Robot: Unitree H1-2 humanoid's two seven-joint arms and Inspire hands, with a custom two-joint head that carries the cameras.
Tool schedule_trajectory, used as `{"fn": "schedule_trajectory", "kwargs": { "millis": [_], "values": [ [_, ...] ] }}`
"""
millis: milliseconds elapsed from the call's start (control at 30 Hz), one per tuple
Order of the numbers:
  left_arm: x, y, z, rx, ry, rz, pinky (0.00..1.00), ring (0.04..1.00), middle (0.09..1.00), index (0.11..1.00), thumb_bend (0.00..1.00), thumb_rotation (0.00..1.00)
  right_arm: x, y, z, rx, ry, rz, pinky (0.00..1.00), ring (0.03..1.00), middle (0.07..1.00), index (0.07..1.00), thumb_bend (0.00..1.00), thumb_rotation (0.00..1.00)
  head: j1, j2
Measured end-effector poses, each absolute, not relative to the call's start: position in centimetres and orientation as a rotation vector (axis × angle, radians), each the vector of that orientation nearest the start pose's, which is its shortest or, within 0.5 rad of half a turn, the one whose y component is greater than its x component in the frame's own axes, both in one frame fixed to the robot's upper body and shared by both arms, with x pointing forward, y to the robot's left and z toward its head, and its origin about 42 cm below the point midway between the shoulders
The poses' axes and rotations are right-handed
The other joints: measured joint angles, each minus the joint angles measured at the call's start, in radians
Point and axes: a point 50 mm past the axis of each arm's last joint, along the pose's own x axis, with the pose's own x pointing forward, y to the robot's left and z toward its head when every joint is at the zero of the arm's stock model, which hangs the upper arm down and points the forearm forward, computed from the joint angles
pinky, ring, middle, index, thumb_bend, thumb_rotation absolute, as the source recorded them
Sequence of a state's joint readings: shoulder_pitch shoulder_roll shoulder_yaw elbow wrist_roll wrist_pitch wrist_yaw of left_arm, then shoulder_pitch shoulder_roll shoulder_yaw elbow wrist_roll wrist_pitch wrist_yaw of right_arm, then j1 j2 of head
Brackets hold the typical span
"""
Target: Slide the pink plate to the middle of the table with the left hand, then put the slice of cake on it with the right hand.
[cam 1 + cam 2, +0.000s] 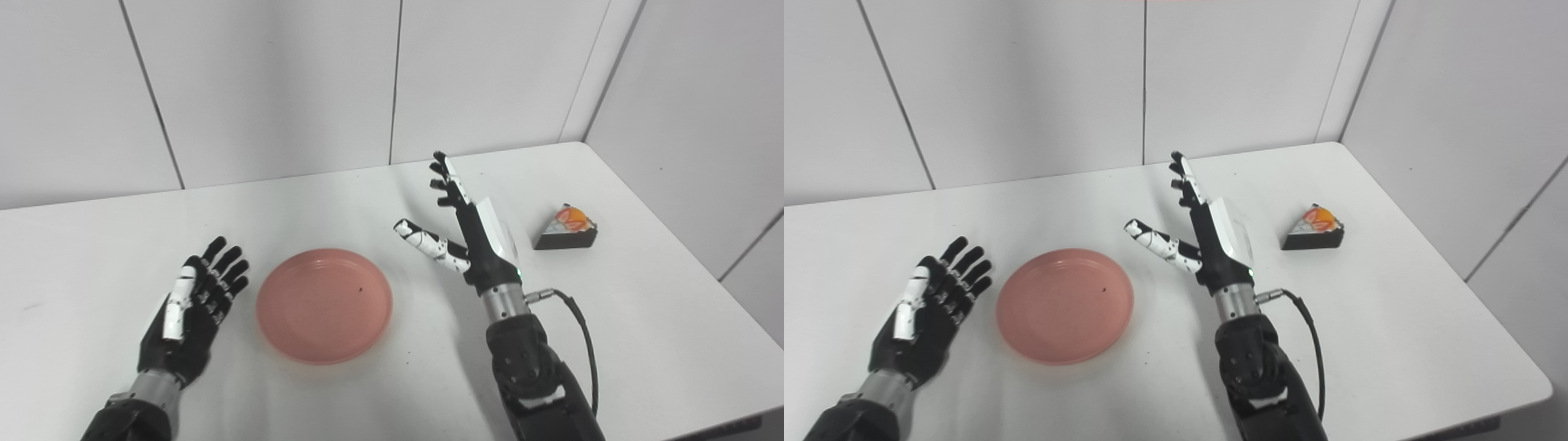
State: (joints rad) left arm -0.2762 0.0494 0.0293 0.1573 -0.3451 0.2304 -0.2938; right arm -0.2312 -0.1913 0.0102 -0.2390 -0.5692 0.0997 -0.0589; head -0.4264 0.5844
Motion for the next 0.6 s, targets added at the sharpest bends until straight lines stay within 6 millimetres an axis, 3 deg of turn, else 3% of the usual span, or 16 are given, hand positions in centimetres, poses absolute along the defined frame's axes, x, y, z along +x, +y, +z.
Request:
{"fn": "schedule_trajectory", "kwargs": {
  "millis": [200,367,600],
  "values": [
    [37.0,20.0,12.9,-0.303,0.074,-0.374,0.95,0.934,0.939,0.938,0.4,1.0,33.4,-27.4,27.6,-0.96,-0.416,-0.132,0.74,0.93,0.999,0.993,0.89,0.58,-0.044,-0.014],
    [37.0,20.2,12.8,-0.326,0.073,-0.368,0.96,0.941,0.944,0.942,0.39,1.0,33.5,-30.2,31.3,-1.137,-0.357,-0.142,0.67,0.909,0.986,0.978,0.93,0.51,-0.07,-0.023],
    [37.1,20.5,12.8,-0.343,0.072,-0.365,0.97,0.937,0.939,0.938,0.38,1.0,33.1,-34.1,33.3,-1.275,-0.166,-0.139,0.66,0.91,0.98,0.974,0.99,0.42,-0.095,-0.032]
  ]
}}
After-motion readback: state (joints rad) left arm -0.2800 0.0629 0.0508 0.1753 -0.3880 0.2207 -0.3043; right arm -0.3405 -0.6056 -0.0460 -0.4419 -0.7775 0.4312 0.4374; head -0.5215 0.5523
